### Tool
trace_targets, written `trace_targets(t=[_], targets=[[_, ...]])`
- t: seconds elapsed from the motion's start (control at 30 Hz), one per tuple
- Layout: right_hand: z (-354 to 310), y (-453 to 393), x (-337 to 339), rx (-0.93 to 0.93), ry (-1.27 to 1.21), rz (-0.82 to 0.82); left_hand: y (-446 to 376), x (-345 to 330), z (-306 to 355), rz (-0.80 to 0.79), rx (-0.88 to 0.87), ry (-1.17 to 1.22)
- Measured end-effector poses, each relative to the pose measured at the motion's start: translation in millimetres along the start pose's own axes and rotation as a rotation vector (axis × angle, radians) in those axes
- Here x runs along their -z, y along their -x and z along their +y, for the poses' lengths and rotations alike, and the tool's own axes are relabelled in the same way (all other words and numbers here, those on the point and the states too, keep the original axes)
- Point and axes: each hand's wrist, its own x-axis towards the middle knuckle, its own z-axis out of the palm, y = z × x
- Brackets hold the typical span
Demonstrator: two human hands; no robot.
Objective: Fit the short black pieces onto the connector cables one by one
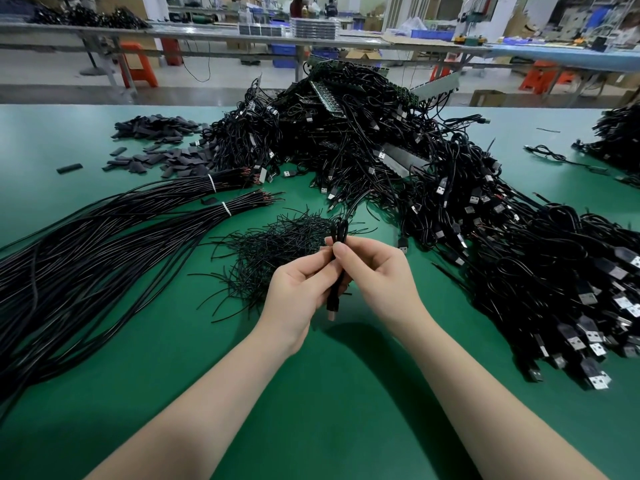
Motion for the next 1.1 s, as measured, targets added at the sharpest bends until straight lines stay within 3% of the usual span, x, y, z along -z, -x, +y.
trace_targets(t=[0.43,0.77,0.97,1.1], targets=[[8,0,2,-0.034,-0.082,-0.031,-2,1,2,-0.012,0.010,0.027],[9,-1,0,-0.020,-0.026,0.058,-1,0,-1,-0.028,-0.066,-0.145],[12,0,-1,-0.086,-0.103,0.076,-4,7,4,-0.088,0.010,-0.065],[13,1,-1,-0.077,-0.093,0.032,-5,8,4,-0.003,0.041,-0.093]])
